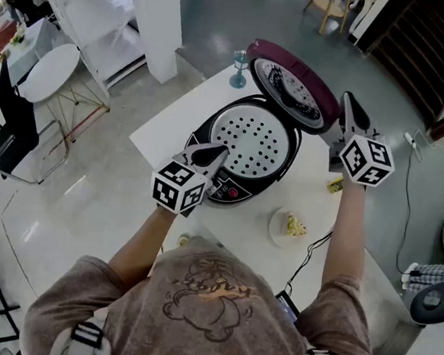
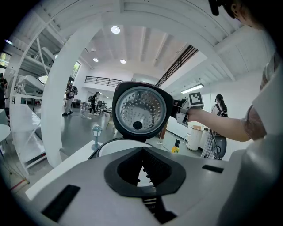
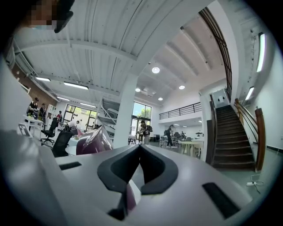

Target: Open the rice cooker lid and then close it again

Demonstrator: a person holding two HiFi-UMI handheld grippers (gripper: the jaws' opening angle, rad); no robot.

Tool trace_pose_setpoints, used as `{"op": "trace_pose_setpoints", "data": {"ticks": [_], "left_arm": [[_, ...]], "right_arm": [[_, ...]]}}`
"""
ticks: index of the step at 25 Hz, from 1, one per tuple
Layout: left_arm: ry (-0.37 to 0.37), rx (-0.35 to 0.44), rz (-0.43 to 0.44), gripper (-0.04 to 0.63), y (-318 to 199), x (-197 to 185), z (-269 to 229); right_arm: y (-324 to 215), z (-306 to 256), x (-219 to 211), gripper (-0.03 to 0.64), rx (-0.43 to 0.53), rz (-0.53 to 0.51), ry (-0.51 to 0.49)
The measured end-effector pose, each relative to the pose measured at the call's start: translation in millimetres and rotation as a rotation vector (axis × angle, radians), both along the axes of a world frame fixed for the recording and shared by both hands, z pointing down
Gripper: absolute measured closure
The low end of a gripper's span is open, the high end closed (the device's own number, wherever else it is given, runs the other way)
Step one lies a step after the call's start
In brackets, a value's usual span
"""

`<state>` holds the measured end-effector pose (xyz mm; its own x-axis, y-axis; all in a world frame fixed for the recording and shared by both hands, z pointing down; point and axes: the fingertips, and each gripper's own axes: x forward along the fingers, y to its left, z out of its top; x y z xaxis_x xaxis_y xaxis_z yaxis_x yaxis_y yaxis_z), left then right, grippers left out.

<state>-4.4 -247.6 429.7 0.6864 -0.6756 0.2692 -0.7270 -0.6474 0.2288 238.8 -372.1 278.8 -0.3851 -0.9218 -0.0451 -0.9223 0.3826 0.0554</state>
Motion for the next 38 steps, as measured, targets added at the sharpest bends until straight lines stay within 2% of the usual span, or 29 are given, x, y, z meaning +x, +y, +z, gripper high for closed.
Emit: {"op": "trace_pose_setpoints", "data": {"ticks": [6, 21, 31, 38], "left_arm": [[-0.012, -0.006, 0.002, 0.575, 0, 1, 4], [-0.029, -0.009, 0.004, 0.575, 0, 4, 7], [-0.019, 0.004, 0.023, 0.575, 0, 10, 4], [-0.002, 0.02, 0.052, 0.575, 2, 19, -2]], "right_arm": [[-14, 6, 16, 0.614, -0.023, 0.037, -0.043], [-20, 12, 35, 0.614, -0.038, 0.08, -0.034], [6, 8, 36, 0.612, -0.014, 0.066, -0.031], [33, -4, 36, 0.601, 0.025, 0.036, -0.064]]}}
